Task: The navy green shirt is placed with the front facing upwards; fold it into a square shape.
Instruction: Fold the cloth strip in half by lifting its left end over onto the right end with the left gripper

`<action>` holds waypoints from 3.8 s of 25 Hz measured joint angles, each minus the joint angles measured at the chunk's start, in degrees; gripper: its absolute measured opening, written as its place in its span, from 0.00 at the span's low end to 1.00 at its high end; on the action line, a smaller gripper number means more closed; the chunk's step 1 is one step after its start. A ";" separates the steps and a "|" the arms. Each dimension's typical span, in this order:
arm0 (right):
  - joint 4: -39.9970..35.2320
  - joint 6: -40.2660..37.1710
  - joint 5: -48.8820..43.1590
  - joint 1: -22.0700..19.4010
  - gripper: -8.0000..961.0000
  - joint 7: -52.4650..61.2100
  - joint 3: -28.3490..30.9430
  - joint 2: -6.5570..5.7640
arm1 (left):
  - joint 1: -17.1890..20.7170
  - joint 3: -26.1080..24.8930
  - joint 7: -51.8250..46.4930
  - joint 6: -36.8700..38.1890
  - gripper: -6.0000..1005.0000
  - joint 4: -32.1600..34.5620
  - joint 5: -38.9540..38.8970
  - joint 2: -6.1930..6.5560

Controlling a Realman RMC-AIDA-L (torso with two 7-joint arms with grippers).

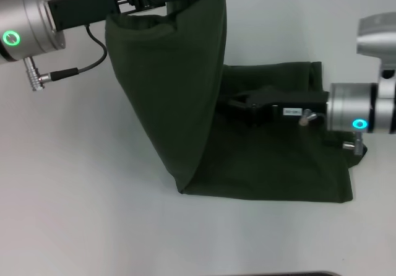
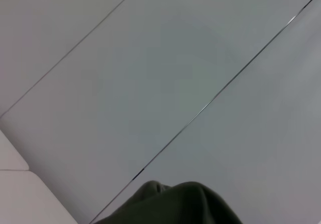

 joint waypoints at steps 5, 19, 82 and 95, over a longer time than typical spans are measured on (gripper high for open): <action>3.45 3.43 0.01 4.05 0.08 0.57 -1.87 0.11 | 0.06 -0.08 0.01 0.31 0.07 0.17 -0.01 0.20; 12.10 10.58 -0.24 16.25 0.08 0.86 -3.70 0.66 | 0.21 -0.12 0.08 0.32 0.07 0.41 -0.73 0.52; -11.90 -10.60 16.73 -15.17 0.08 0.72 19.67 -2.68 | -3.96 0.29 19.83 -14.30 0.10 -28.65 -5.58 -1.00; -11.90 -11.17 16.53 -15.41 0.08 0.93 19.54 -2.48 | -4.86 0.07 21.98 -14.54 0.12 -32.77 -5.56 -1.01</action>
